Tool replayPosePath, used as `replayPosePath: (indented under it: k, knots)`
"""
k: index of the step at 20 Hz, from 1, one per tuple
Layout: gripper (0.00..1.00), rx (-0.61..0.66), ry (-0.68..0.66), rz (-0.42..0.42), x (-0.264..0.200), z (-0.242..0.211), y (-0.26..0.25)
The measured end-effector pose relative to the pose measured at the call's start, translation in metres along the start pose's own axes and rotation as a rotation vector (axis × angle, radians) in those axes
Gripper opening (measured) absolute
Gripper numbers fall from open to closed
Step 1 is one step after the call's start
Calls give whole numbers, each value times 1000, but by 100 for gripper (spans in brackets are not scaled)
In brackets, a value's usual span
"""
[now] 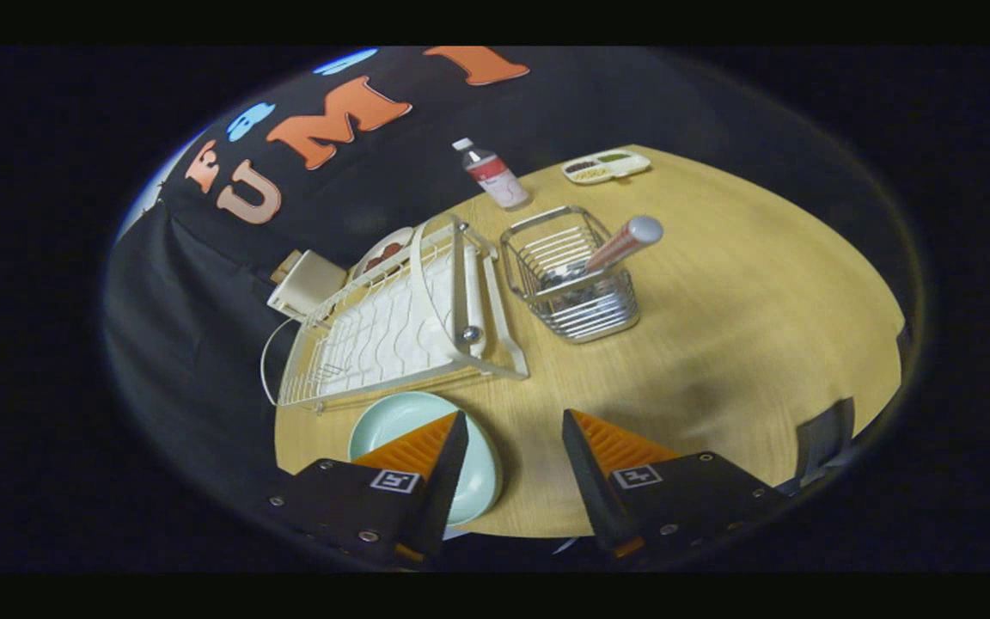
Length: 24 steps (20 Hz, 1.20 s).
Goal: Take the plate from the dish rack, then take the spoon from the basket and place it into the plate.
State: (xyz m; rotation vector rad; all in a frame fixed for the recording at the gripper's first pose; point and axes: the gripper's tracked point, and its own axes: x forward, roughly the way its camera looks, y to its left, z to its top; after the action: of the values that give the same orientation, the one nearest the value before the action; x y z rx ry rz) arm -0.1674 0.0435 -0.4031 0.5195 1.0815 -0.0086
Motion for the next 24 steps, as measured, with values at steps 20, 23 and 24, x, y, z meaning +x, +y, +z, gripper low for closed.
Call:
replayPosePath:
  k: [20, 23, 24]
  knots:
    - [61, -402, -370, -87, 3, 89, -10]
    - [52, -446, -378, -90, 4, 88, -2]
    - [50, -455, -378, -96, 6, 89, -1]
